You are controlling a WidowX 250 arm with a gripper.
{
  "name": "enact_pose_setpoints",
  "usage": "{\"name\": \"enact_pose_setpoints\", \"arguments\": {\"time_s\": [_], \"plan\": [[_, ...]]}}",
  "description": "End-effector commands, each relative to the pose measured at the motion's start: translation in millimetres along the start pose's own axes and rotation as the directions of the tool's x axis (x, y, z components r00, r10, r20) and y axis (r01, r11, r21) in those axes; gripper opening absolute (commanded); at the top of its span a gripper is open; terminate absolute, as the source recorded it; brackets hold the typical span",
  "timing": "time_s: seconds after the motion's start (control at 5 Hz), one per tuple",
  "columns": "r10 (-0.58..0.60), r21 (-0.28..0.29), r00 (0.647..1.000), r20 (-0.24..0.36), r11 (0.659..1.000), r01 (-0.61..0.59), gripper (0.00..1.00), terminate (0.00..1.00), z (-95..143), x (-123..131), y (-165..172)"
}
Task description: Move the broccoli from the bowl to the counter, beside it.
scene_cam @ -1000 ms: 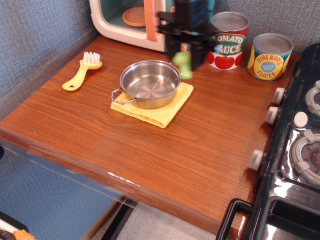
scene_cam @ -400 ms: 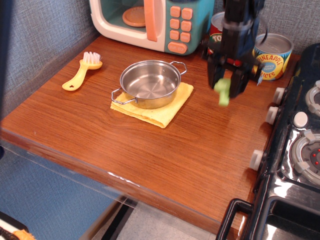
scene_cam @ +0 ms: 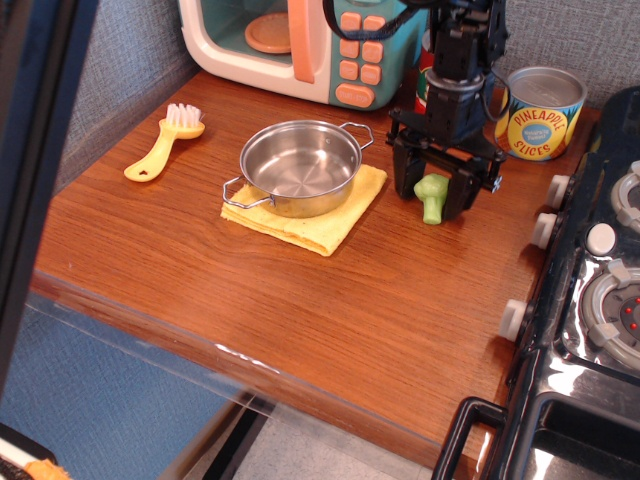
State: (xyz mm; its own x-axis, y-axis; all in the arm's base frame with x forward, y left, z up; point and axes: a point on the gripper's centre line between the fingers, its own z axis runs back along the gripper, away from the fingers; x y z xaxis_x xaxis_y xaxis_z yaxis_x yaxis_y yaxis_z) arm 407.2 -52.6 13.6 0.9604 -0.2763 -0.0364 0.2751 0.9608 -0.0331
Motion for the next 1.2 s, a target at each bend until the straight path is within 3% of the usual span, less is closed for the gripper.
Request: {"name": "enact_pose_setpoints", "arguments": {"time_s": [0.0,0.2,0.4,0.6,0.8,1.0], "plan": [[-0.059,0.032,0.989,0.136,0.998,0.055,1.0,0.0,54.2,1.0,-9.5],[-0.053,0.045,0.967,0.249,0.998,0.043,1.0,0.0,97.6,-9.4,-17.0],[0.011,0.051,0.947,0.32,0.998,-0.029,1.0,0.0,136.8,-39.1,-11.7],[0.093,0.071,0.95,0.298,0.99,-0.119,1.0,0.0,148.2,-76.9,8.2],[0.165,0.047,0.952,0.257,0.982,-0.183,1.0,0.0,139.0,-113.9,28.9],[0.186,0.035,0.959,0.215,0.98,-0.198,1.0,0.0,129.6,-131.0,39.4]]}}
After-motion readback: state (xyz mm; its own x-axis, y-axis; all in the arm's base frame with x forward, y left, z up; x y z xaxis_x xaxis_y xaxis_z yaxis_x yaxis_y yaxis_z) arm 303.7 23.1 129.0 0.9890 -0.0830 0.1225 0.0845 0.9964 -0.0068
